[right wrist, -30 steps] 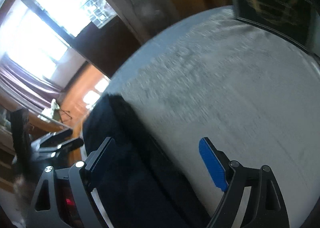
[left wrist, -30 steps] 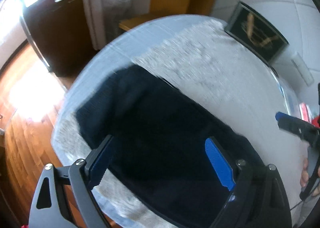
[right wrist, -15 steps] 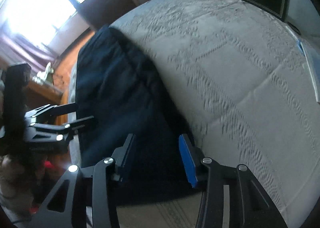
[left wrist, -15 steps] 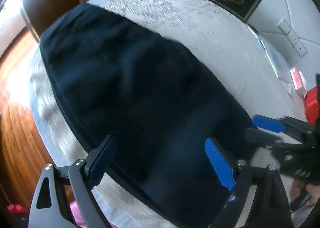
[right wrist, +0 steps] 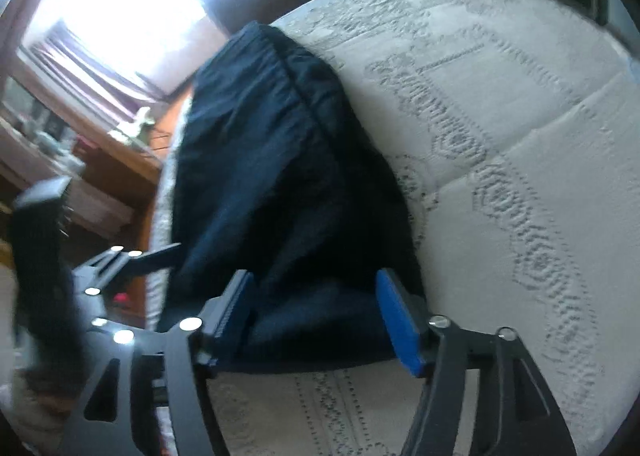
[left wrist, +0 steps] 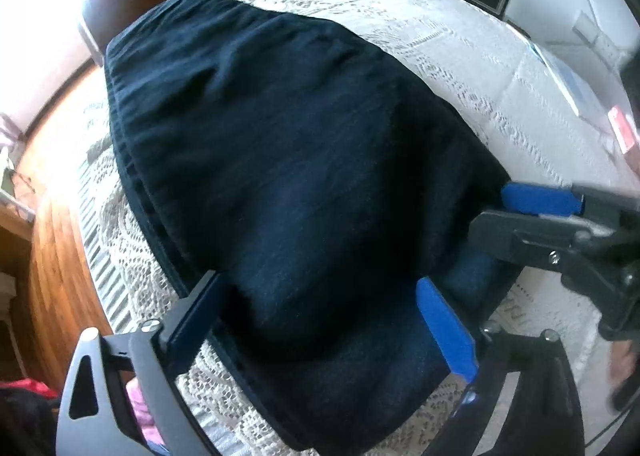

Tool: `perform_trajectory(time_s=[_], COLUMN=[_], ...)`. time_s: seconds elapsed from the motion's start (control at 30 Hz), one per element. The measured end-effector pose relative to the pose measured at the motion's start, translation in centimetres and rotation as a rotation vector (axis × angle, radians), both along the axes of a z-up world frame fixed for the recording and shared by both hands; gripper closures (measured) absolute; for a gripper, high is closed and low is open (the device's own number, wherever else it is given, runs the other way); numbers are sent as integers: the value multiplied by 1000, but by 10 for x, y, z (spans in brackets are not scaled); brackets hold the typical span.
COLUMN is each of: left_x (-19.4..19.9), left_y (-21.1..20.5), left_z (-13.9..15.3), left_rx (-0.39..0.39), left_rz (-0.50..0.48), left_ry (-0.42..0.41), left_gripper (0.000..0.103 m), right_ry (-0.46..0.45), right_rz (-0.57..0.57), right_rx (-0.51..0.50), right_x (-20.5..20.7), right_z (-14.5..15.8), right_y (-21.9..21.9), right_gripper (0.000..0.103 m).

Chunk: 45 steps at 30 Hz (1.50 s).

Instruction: Fold clothes

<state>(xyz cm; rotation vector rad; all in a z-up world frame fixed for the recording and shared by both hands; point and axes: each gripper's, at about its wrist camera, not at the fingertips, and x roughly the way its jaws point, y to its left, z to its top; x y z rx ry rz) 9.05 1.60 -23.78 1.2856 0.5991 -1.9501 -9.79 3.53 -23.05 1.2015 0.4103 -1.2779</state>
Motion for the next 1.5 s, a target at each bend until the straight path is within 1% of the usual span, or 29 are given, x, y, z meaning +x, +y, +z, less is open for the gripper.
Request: perform_trajectory(time_s=[0.07, 0.1, 0.13, 0.17, 0.2, 0.23, 0.27, 0.33, 0.43, 0.53, 0.57, 0.63, 0.67, 0.73, 0.77, 0.8, 0.9, 0.93, 1.07, 1.13, 1.23, 1.33, 1.37, 1.4, 1.43, 1.47, 1.5], left_x=[1, 1, 5, 8, 12, 14, 17, 23, 25, 13, 15, 19, 21, 19, 15, 12, 19, 20, 19, 19, 18, 17, 17, 17, 17, 17, 17], left_y=[-2, -1, 1, 3, 5, 10, 15, 29, 46, 48, 50, 55, 59, 66, 65, 63, 53, 51, 50, 53, 53, 53, 53, 53, 52, 52, 51], left_z=[0, 1, 4, 7, 10, 12, 13, 15, 7, 1, 3, 10, 14, 12, 3, -5, -10, -11, -11, -10, -8, -5, -5, -4, -3, 0, 3], left_rx=[3, 6, 7, 8, 8, 4, 0, -16, -65, -92, -95, -80, -80, -96, -93, -89, -61, -52, -64, -65, -66, -67, -68, -68, -68, -71, -73], left_rz=[11, 12, 24, 36, 48, 56, 64, 74, 75, 78, 86, 95, 94, 82, 85, 89, 160, 171, 161, 152, 135, 118, 112, 106, 101, 95, 89], left_ry=[8, 6, 11, 17, 24, 43, 63, 94, 83, 56, 56, 68, 79, 53, 23, -4, 56, 63, 64, 63, 62, 60, 60, 59, 59, 61, 64], left_gripper=[2, 2, 2, 3, 5, 5, 5, 5, 5, 5, 5, 5, 5, 5, 5, 0, 0, 0, 0, 0, 0, 0, 5, 14, 20, 29, 40], right_ry=[40, 86, 140, 184, 220, 233, 229, 246, 259, 273, 272, 261, 259, 261, 264, 266, 291, 298, 305, 325, 338, 365, 375, 385, 395, 405, 413], right_rz=[61, 84, 102, 106, 100, 92, 81, 95, 152, 201, 208, 227, 239, 262, 273, 284, 305, 307, 325, 336, 354, 365, 369, 372, 375, 378, 376], right_rx=[26, 33, 37, 31, 16, -5, -31, -67, -98, -101, -98, -115, -127, -145, -148, -150, -154, -162, -183, -192, -202, -212, -215, -219, -222, -225, -223], right_x=[5, 10, 14, 13, 10, 4, -3, -11, -14, -15, -16, -17, -16, -15, -14, -13, -9, -8, -5, -2, 3, 8, 10, 12, 14, 15, 16], right_z=[2, 4, 5, 7, 10, 13, 15, 17, 14, 5, 2, 1, 2, 2, 1, -1, -6, -7, -8, -9, -10, -10, -10, -10, -10, -10, -9], right_y=[-5, -6, -5, -1, 5, 12, 19, 35, 49, 52, 51, 50, 51, 52, 52, 52, 50, 50, 46, 46, 48, 47, 47, 46, 46, 46, 45], right_gripper=[36, 39, 54, 75, 83, 86, 86, 86, 83, 82, 82, 82, 78, 67, 65, 64, 64, 64, 63, 60, 52, 52, 53, 55, 62, 67, 69])
